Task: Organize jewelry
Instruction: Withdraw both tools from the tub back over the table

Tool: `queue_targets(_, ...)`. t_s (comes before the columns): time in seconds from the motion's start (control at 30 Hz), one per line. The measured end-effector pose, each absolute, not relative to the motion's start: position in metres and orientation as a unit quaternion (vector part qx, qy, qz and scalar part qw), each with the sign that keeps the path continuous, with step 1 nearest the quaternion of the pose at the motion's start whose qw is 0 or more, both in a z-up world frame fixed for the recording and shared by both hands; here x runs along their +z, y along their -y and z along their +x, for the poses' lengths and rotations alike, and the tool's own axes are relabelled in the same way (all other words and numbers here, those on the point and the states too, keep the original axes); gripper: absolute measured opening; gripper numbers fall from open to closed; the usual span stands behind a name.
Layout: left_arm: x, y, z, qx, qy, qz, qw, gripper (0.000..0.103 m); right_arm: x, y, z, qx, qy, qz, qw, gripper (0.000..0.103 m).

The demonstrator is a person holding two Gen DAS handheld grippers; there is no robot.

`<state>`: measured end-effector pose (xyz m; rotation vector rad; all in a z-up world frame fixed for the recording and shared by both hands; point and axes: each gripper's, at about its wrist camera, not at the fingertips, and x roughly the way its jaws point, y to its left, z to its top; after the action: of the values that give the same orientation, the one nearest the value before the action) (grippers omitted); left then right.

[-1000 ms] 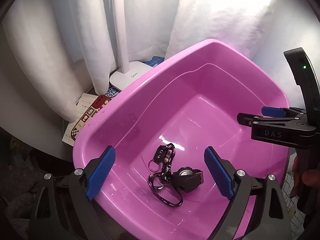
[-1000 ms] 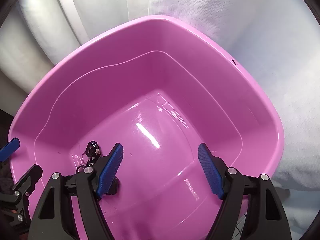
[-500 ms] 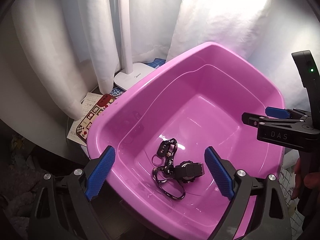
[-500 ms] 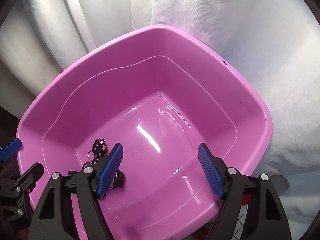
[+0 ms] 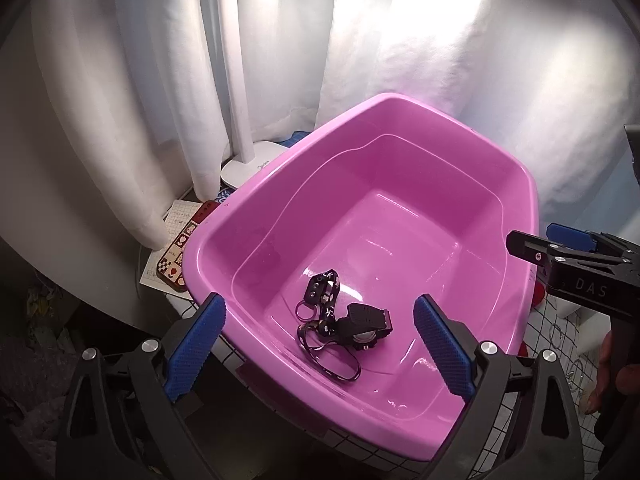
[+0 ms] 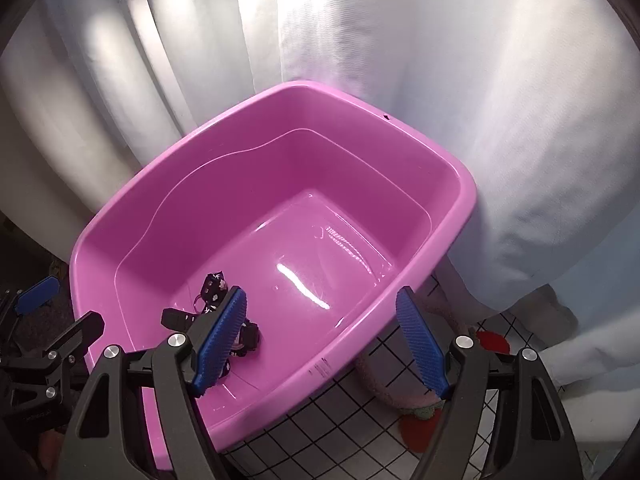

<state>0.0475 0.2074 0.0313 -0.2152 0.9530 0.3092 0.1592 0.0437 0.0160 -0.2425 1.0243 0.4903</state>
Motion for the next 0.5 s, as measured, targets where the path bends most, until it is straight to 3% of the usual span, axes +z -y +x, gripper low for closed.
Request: queue_targets(0.5, 0.047, -0.112, 0.021, 0.05, -0.428, -0.034, 0.902, 0.097, 0.017, 0.125, 0.036, 0.113, -0.438, -0.032, 0.891, 0.074)
